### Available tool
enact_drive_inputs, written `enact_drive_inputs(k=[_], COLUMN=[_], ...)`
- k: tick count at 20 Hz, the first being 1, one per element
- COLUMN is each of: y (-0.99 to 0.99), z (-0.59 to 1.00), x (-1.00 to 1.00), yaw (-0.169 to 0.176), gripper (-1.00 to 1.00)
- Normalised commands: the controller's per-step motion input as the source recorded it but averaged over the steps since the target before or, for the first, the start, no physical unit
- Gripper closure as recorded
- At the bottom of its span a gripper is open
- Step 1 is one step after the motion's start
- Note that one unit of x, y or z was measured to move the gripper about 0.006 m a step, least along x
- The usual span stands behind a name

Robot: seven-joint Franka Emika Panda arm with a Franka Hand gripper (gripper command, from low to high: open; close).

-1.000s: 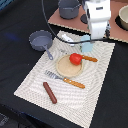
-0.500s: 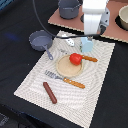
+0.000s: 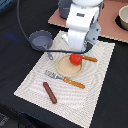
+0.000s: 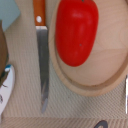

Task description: Interact with the objects in diverse but meaningful ways.

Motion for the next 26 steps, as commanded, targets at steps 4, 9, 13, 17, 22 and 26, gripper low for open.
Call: enact_drive_inputs(k=[4,9,13,17,22,26], y=[0.04,0.0,0.0,0.04,0.01,0.0], z=[-0.1,-0.28,-0.32,-0.31,-0.2,0.06], x=[0.36,0.22,0.1,0.0,0.04,0.26], yaw=[0.0,0.0,0.0,0.0,0.0,-0.005], gripper=[-1.0,-1.0,-1.0,-1.0,-1.0,1.0])
